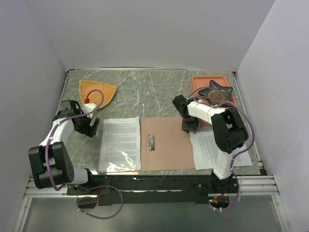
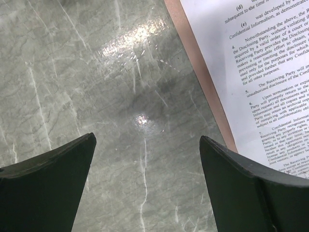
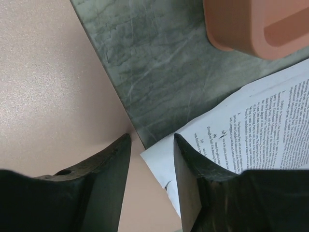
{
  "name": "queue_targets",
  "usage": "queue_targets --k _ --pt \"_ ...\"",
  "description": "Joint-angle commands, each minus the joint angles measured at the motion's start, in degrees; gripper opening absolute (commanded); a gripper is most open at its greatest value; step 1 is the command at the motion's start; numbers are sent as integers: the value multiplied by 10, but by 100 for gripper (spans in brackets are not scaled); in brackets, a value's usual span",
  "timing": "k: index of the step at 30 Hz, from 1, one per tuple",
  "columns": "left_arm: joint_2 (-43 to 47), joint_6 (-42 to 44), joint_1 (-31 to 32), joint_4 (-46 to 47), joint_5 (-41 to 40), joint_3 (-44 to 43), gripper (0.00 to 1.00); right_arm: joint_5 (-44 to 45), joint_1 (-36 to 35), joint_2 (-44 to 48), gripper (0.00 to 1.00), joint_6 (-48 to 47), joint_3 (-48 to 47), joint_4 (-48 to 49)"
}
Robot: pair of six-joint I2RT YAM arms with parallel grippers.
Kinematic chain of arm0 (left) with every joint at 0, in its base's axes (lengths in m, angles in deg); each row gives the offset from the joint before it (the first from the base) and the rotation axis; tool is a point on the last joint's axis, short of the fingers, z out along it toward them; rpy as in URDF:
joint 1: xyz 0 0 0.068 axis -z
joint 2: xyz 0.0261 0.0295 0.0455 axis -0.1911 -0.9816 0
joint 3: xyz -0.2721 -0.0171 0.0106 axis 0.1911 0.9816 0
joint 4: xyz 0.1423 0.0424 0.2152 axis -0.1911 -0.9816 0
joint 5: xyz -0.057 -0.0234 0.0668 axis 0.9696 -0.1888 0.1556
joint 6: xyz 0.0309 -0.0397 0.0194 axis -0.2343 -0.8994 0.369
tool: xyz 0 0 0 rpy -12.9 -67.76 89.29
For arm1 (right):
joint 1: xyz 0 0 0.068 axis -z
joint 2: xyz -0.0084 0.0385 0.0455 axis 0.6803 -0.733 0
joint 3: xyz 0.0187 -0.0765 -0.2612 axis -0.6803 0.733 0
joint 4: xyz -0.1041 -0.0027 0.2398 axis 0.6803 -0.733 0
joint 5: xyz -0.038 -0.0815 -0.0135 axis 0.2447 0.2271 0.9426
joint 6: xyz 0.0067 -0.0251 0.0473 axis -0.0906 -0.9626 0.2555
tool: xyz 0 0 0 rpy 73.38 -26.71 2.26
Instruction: Put the files into the folder
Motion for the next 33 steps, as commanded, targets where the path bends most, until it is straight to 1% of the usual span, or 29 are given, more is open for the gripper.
queue_targets --k 1,3,4,6,7,9,10,14,15,16,17,21,24,28,29,31,33 --pt "7 10 -3 3 19 -1 96 1 4 -8 46 5 -25 10" --pt "7 10 -4 5 18 1 96 1 5 -12 42 5 -26 10" --pt "6 10 -4 6 17 2 96 1 4 -10 36 3 -25 11" --pt "5 10 -4 9 15 3 96 -1 5 -7 29 4 -22 15" --pt "4 12 -4 10 14 5 96 -4 5 -5 24 2 -17 18" --pt "4 12 -5 16 9 8 96 -6 5 2 20 3 -11 18" --pt "4 12 -6 17 9 10 96 -6 5 3 16 3 -8 19" --pt "4 13 -7 20 8 10 96 -9 5 16 11 5 3 19" --pt "4 12 -8 20 7 10 96 -11 4 22 9 4 6 19" --pt "5 13 -8 21 8 11 96 -13 5 27 4 4 9 20" --pt "5 13 -8 22 7 11 96 -16 5 32 1 4 12 21" --pt "7 13 -8 22 4 11 96 -34 -1 69 0 6 32 25" --pt "10 10 -9 22 7 10 96 -39 -20 99 0 12 40 22" --pt "12 8 -9 22 9 10 96 -34 -80 122 0 24 34 3" --pt "13 8 -9 22 8 10 96 -29 -109 124 0 29 30 -4" --pt "15 8 -10 22 9 11 96 -33 -137 122 0 41 17 -13" --pt "20 8 -10 22 9 13 96 -42 -182 111 0 47 -2 -14"
